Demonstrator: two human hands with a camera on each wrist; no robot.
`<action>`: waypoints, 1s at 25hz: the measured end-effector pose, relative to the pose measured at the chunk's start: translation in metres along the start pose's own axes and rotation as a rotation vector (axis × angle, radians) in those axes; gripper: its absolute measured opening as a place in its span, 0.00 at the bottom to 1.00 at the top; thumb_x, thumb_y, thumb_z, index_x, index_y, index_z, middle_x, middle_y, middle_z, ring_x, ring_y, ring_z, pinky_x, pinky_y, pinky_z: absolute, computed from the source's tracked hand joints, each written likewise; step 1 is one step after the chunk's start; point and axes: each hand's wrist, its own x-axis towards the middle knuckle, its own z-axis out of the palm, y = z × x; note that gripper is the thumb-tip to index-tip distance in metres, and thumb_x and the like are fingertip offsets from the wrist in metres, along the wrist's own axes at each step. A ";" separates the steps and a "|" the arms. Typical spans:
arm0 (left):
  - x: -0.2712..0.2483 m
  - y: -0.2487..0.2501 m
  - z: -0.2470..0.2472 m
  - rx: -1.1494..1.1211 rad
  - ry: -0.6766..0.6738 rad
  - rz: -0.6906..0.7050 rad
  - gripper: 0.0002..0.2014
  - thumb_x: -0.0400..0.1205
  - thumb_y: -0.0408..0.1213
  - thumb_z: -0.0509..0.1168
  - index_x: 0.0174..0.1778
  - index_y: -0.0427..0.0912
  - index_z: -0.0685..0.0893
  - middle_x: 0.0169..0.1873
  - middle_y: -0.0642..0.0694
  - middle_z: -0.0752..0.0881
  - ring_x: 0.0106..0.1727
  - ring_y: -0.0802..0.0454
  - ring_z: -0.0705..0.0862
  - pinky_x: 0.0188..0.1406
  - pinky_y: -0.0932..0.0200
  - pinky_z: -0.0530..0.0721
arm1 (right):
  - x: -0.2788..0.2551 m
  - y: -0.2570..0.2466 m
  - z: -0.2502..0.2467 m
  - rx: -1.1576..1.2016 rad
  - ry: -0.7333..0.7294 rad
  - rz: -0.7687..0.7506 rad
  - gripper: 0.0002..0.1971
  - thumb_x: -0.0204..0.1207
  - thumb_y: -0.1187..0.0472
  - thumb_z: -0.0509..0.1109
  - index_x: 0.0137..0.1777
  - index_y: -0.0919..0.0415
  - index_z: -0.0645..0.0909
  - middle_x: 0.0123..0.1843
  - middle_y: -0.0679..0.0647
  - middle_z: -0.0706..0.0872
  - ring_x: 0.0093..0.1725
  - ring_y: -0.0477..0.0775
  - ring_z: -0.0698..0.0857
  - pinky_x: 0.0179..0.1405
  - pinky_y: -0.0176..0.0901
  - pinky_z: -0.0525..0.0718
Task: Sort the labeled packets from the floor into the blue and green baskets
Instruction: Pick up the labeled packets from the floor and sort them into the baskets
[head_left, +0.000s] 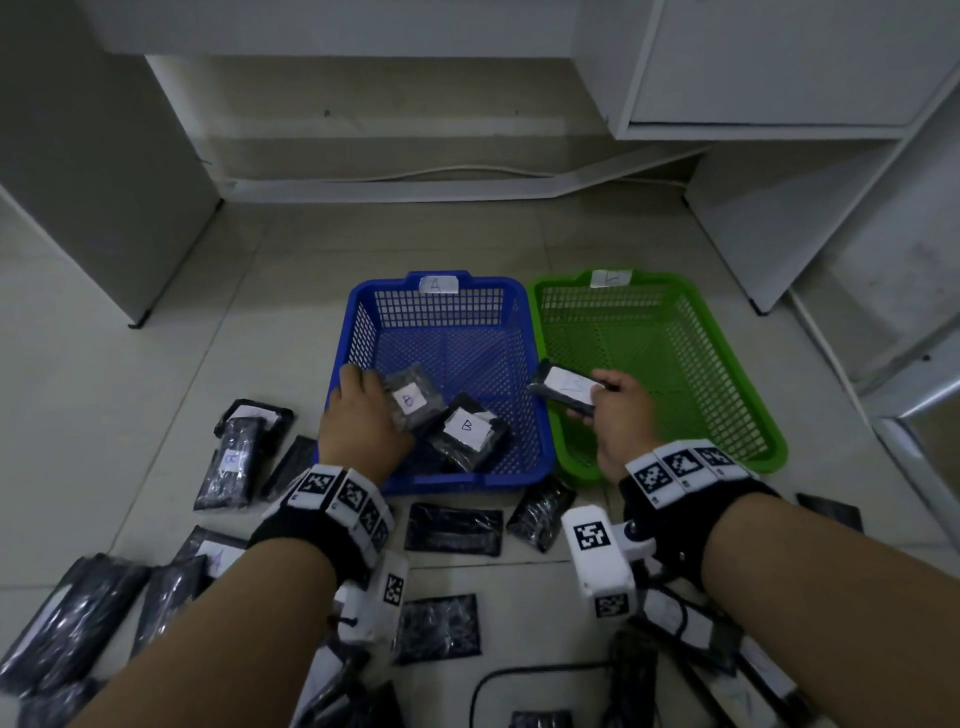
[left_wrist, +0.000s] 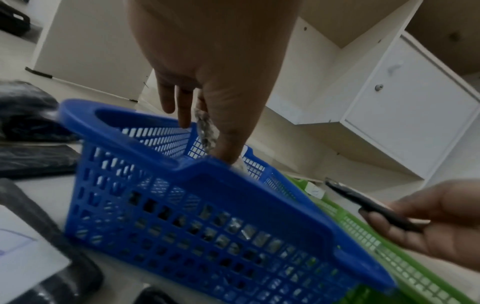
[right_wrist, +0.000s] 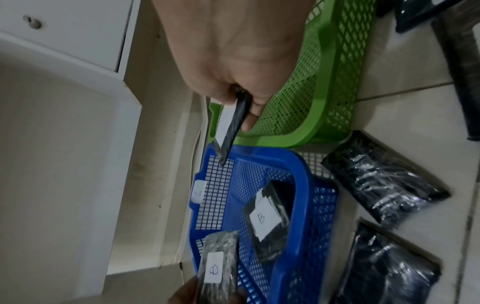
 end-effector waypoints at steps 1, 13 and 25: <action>-0.001 0.005 0.001 -0.112 0.033 0.007 0.34 0.67 0.42 0.76 0.65 0.34 0.72 0.64 0.37 0.69 0.57 0.36 0.77 0.55 0.44 0.80 | 0.004 0.000 -0.004 0.019 0.044 0.014 0.16 0.80 0.75 0.56 0.63 0.64 0.78 0.55 0.61 0.81 0.36 0.56 0.84 0.26 0.34 0.84; -0.007 0.079 0.036 -0.483 -0.044 0.338 0.40 0.61 0.38 0.82 0.70 0.39 0.76 0.62 0.44 0.73 0.60 0.47 0.79 0.65 0.50 0.79 | 0.001 0.002 -0.038 -0.587 -0.280 -0.260 0.11 0.80 0.54 0.67 0.57 0.56 0.86 0.54 0.51 0.86 0.51 0.53 0.84 0.51 0.42 0.79; 0.018 0.061 0.070 -0.083 -0.394 -0.107 0.54 0.67 0.55 0.78 0.81 0.41 0.54 0.73 0.33 0.68 0.72 0.35 0.71 0.69 0.41 0.76 | 0.016 -0.001 -0.066 -0.545 -0.110 -0.107 0.12 0.70 0.60 0.72 0.52 0.62 0.87 0.44 0.59 0.91 0.43 0.64 0.89 0.48 0.62 0.88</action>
